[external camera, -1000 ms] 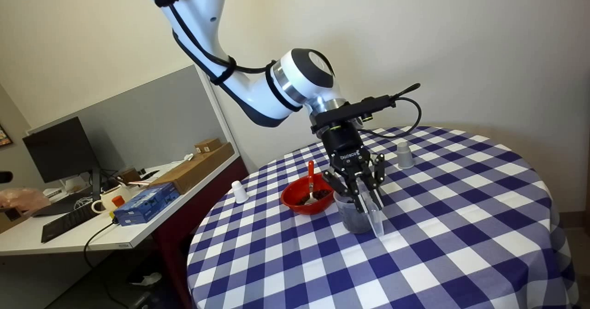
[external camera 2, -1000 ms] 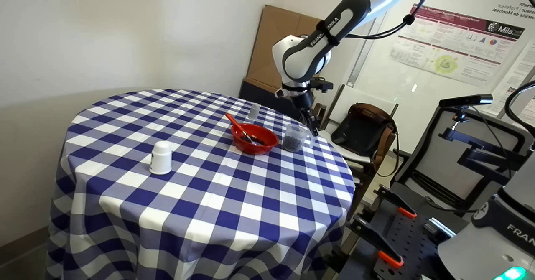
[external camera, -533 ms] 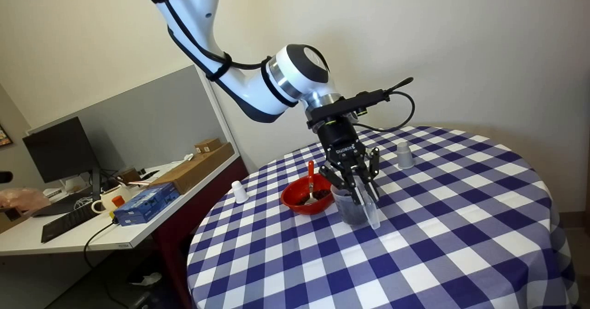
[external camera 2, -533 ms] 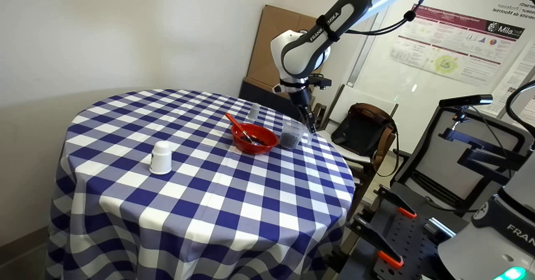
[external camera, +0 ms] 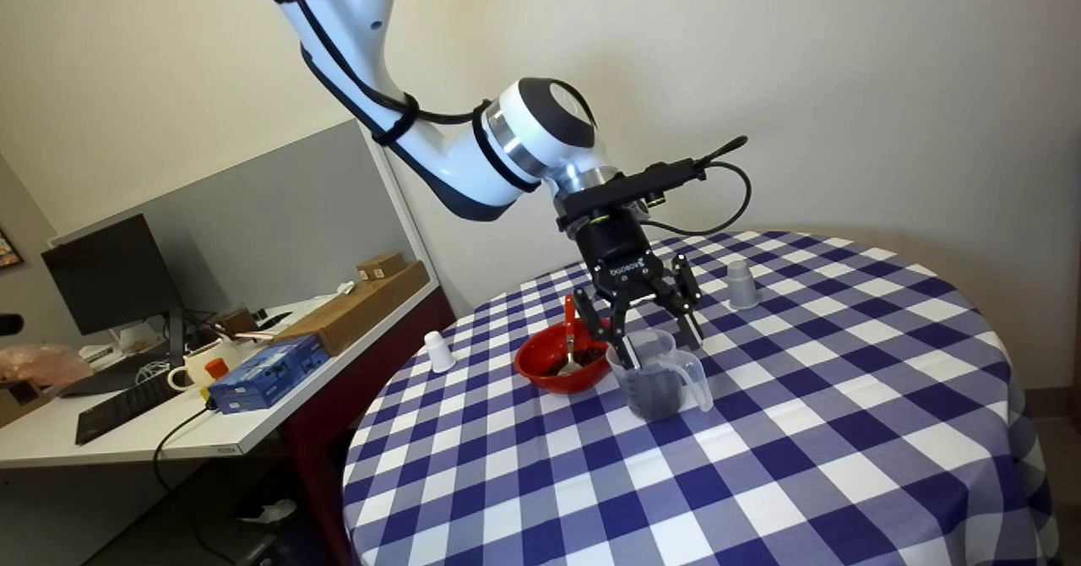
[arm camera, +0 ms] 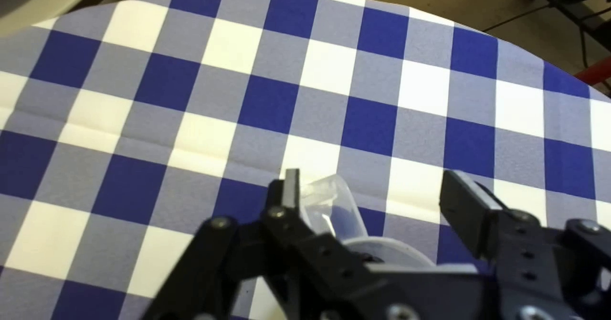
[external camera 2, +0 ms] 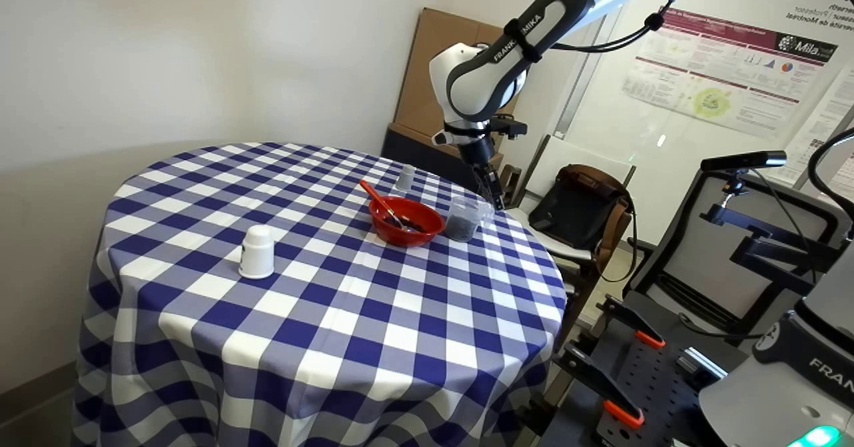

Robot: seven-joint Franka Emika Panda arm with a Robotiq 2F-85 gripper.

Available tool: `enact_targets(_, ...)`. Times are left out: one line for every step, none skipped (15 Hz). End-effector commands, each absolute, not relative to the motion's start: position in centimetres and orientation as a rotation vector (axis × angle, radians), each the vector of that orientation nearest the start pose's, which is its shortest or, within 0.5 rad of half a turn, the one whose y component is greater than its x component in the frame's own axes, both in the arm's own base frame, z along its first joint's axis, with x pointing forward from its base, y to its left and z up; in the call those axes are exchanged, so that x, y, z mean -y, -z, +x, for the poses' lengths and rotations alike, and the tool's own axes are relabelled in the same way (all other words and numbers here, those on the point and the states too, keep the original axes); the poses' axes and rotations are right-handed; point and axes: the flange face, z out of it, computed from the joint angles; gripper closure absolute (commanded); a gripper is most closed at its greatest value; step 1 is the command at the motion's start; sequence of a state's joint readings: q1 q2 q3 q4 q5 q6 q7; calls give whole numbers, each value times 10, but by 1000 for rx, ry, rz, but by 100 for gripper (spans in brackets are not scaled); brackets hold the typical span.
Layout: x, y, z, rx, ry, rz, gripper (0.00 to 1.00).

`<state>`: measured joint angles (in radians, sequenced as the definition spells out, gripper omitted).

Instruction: Pour some contents of the jug into the red bowl

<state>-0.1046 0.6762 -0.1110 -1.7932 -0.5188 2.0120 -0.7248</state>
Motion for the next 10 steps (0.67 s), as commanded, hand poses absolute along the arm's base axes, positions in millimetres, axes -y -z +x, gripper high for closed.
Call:
enact_targets(154, -158, 585, 1340, -1035, -2941, 1)
enact_targets(155, -157, 585, 1343, -1033, -2941, 1)
enact_targets(156, -157, 585, 1357, -1030, -2920, 0)
enact_targets(157, -157, 586, 1360, -1028, -2916, 3)
enact_targets(159, -157, 587, 1379, -1019, -2894, 4)
enact_targets(160, -157, 587, 1392, -1016, -2881, 5)
enact_targets(162, -157, 588, 1414, -1011, -2858, 5)
enact_targets(163, -157, 588, 1429, -1008, -2843, 6)
enact_targets(165, -157, 588, 1440, -1009, -2831, 5)
enact_targets(168, -156, 588, 1447, -1006, -2821, 5)
